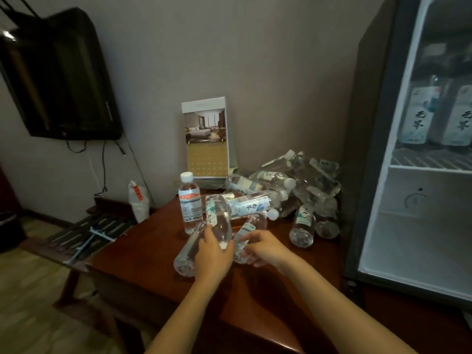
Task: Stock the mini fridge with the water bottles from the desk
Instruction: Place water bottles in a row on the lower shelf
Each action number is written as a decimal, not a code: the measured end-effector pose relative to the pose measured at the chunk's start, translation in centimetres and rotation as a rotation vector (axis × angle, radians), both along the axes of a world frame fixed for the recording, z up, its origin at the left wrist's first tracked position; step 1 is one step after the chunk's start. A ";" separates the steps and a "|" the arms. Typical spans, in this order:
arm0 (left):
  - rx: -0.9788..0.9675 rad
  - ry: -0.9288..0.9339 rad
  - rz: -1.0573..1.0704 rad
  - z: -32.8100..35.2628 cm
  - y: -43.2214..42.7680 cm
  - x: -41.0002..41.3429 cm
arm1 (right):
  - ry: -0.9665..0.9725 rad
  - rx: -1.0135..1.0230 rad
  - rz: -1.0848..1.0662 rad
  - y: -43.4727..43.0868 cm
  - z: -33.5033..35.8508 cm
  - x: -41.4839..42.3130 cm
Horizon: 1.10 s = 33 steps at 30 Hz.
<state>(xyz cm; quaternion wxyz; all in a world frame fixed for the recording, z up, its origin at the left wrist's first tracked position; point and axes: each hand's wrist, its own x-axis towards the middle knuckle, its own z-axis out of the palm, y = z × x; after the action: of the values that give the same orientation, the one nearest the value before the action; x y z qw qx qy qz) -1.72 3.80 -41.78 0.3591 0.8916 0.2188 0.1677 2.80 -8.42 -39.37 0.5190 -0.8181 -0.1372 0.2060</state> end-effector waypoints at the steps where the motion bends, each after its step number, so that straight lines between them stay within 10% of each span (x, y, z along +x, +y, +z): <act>1: -0.065 -0.003 -0.001 0.2 0.0 -0.1 | 0.000 0.004 -0.014 0.7 -0.2 0.0; 20: -1.096 -0.320 0.014 4.3 1.5 -3.0 | -0.391 0.037 0.092 3.2 -1.4 -0.8; 33: -0.917 -0.193 -0.456 11.4 -3.3 -5.8 | -1.058 0.120 -0.378 -2.5 1.5 -0.5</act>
<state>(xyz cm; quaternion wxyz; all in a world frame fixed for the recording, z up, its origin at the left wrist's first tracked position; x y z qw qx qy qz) -7.56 0.49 -30.38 0.7587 0.6483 0.0360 0.0536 2.27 -10.92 -37.91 0.4531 -0.7893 -0.2413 -0.3369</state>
